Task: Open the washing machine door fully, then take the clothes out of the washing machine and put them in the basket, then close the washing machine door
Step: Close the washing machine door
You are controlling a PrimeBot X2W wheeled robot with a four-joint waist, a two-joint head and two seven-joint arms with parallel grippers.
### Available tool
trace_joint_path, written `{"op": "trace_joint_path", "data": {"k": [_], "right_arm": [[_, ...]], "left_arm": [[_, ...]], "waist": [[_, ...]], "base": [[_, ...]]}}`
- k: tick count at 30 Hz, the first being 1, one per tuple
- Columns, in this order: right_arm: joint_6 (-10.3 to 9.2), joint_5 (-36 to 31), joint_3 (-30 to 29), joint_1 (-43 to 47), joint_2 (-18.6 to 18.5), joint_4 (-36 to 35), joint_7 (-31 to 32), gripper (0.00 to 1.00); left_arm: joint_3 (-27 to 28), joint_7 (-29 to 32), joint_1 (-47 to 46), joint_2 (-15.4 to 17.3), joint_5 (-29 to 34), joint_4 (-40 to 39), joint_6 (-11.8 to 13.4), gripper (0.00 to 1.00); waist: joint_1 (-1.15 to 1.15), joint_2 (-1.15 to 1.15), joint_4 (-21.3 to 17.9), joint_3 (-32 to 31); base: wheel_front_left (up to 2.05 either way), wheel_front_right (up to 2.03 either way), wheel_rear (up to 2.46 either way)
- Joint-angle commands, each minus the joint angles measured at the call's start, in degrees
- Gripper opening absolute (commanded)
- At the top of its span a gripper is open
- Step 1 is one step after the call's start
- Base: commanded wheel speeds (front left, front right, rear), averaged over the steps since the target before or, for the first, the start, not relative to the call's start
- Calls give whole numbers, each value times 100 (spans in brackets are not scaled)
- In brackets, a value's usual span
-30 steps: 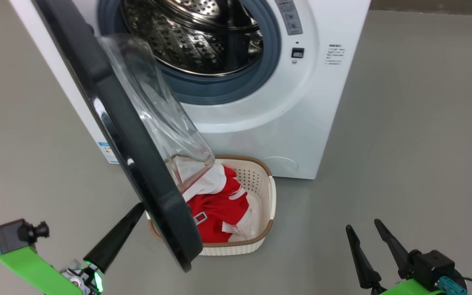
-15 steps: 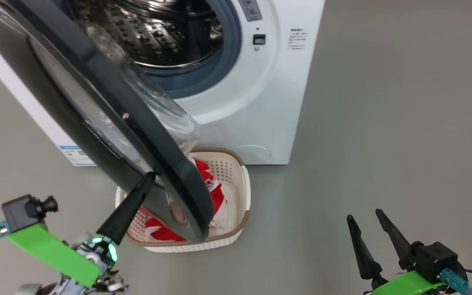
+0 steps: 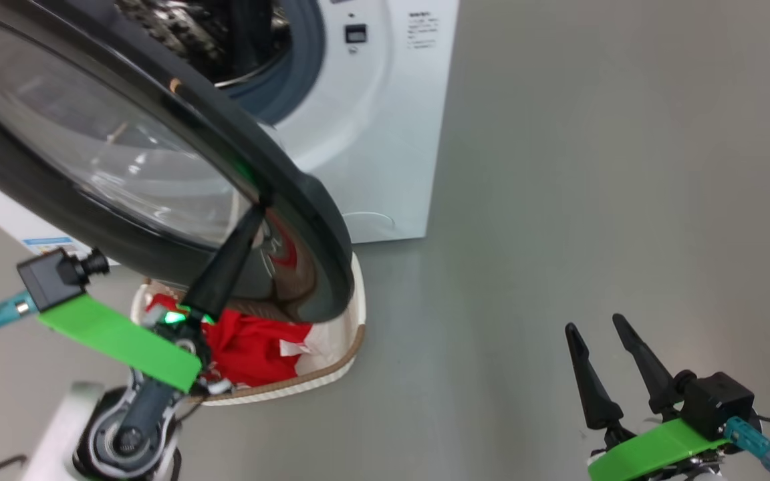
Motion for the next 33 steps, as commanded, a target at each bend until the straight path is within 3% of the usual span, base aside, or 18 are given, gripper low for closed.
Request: {"op": "trace_joint_path", "data": {"k": [1,12,21,33], "right_arm": [[37,92,140,-229,-16,-165,-37,100],[37,340,151,-384,-16,-273,-37,100],[37,484,191,-556,-16,-308,-37,100],[37,523,142,-593,-16,-322,-37,100]], "left_arm": [[134,-136,-366,213,44,-23,-33,0],[-341,-1045,-1608,644,195,811,-33,0],[-607,-1539,-2514,859,-28,1367,-33,0],[-964,-1818,-2618,1086,-259,1558,-33,0]], "waist": [[0,0,-238,216],[0,0,-657,681],[0,0,-946,915],[0,0,-946,902]], "base": [[0,0,0],[0,0,0],[0,0,0],[0,0,0]]}}
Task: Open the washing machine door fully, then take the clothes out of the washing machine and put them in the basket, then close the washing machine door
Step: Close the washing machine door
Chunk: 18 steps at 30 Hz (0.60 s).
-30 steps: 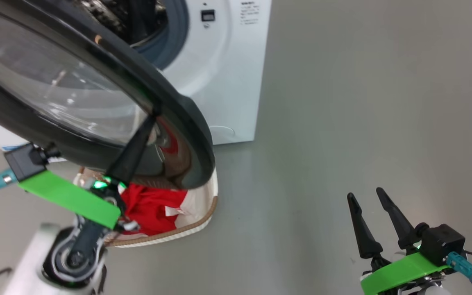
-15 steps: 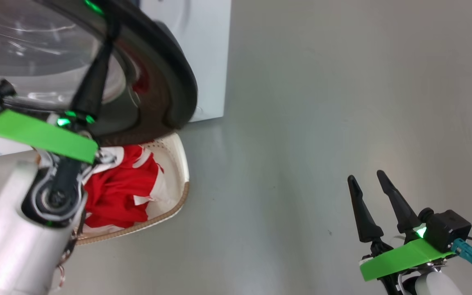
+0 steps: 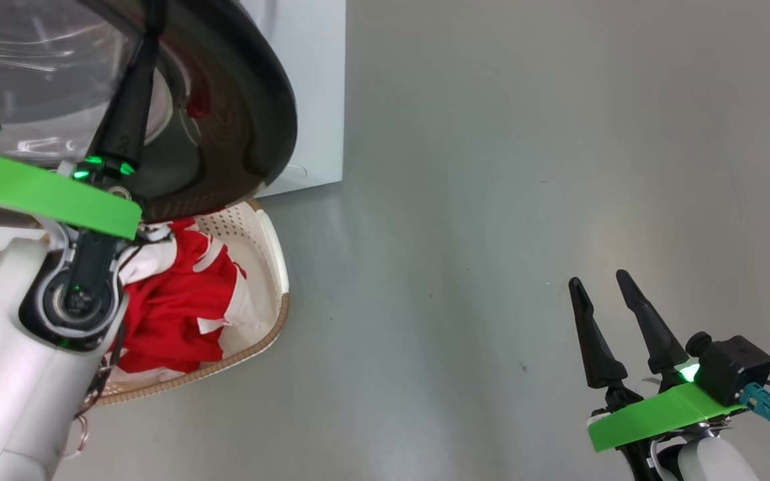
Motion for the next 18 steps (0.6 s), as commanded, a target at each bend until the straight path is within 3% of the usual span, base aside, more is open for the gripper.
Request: {"op": "trace_joint_path", "data": {"k": [1,10,18], "right_arm": [[37,-18,120,-126,-19,-123,-37,100],[37,-129,83,-35,-19,-54,-37,100],[37,-293,13,140,-19,29,-37,100]], "left_arm": [[107,-96,-22,268,-28,-111,-33,0],[-137,-283,622,326,-3,-74,-33,0],[-55,-358,1516,176,95,-15,-33,0]], "waist": [[0,0,67,-61],[0,0,286,-358],[0,0,546,-729]], "base": [[0,0,0],[0,0,0],[0,0,0]]}}
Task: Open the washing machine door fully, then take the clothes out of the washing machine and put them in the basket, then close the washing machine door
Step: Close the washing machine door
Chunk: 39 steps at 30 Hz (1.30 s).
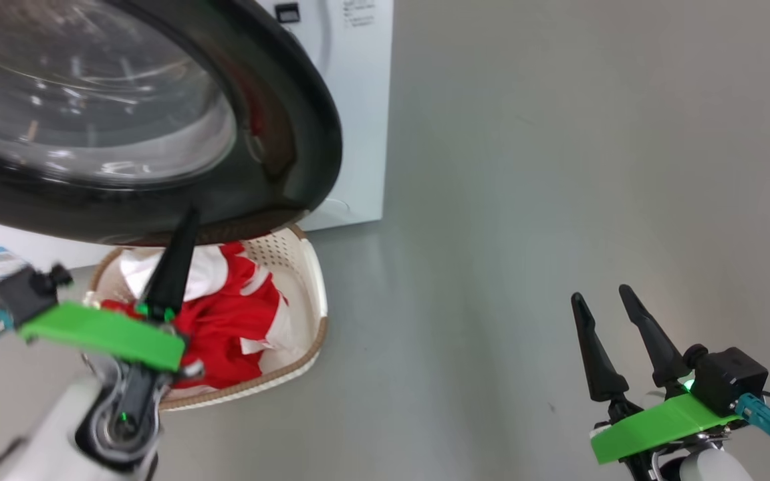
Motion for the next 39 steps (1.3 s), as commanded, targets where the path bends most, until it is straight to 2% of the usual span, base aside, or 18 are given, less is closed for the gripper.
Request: {"op": "trace_joint_path", "data": {"k": [1,4,9,17,20,23,25,32,39], "right_arm": [[37,-38,78,50,-19,-102,-37,100],[37,-98,59,119,-19,-81,-37,100],[37,-187,30,230,-19,-51,-37,100],[37,-245,-64,447,-19,-27,-37,100],[37,-261,-100,557,-19,-24,-37,100],[37,-289,-112,647,-19,-4,-37,100],[37,-315,-138,732,-19,-1,-37,100],[37,-372,-193,862,-19,-20,-37,100],[37,-398,-275,961,-33,-77,-37,100]], "left_arm": [[305,-51,79,139,99,-82,-33,0],[455,-52,463,63,347,-68,-33,4],[721,-53,1068,-93,679,-110,-33,25],[1120,-54,1954,-298,1148,-166,-33,38],[1262,-54,2209,-350,1354,-156,-33,48],[1420,-54,2410,-410,1542,-127,-33,82],[1576,-54,2588,-436,1754,-128,-33,98],[1877,-54,2871,-454,2342,-174,-33,100],[2439,-54,3163,-619,3064,-401,-33,100]], "waist": [[0,0,167,-180],[0,0,277,-299],[0,0,455,-464],[0,0,681,-721],[0,0,753,-799],[0,0,808,-872],[0,0,840,-936],[0,0,861,-1011],[0,0,862,-1033]], "base": [[0,0,0],[0,0,0],[0,0,0],[0,0,0],[0,0,0],[0,0,0],[0,0,0],[0,0,0],[0,0,0]]}}
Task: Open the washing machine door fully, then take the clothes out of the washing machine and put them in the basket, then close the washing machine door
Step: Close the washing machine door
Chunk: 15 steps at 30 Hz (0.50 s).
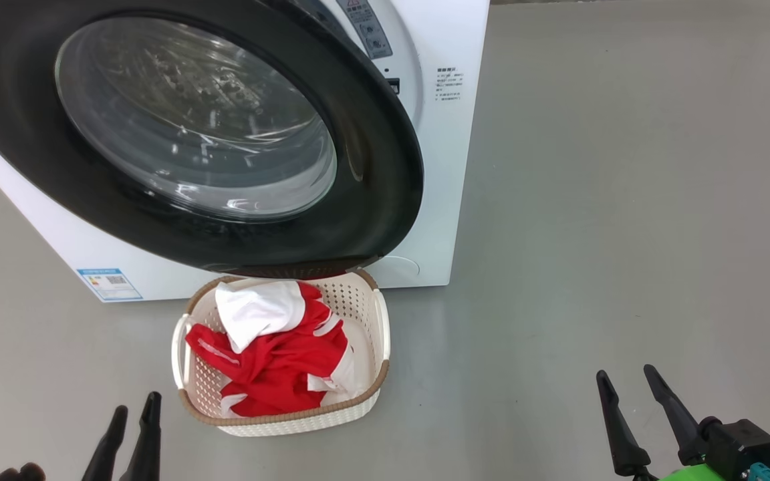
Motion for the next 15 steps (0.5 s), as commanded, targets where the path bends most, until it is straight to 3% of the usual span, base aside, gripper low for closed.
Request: {"op": "trace_joint_path", "data": {"k": [1,5,10,15], "right_arm": [[37,-48,78,-38,-69,-164,-37,100],[37,-34,17,18,-99,-190,-37,100],[37,-44,-29,44,-112,-227,-37,100],[37,-29,-64,48,-105,-263,-37,100]], "left_arm": [[301,-52,-32,75,196,-169,-32,100],[524,-52,46,7,708,-288,-32,100],[770,-52,156,-51,1858,-458,-32,100],[1256,-52,289,-397,2863,-511,-32,100]], "waist": [[0,0,6,2],[0,0,18,1],[0,0,10,-14],[0,0,-4,-42]], "base": [[0,0,0],[0,0,0],[0,0,0],[0,0,0]]}}
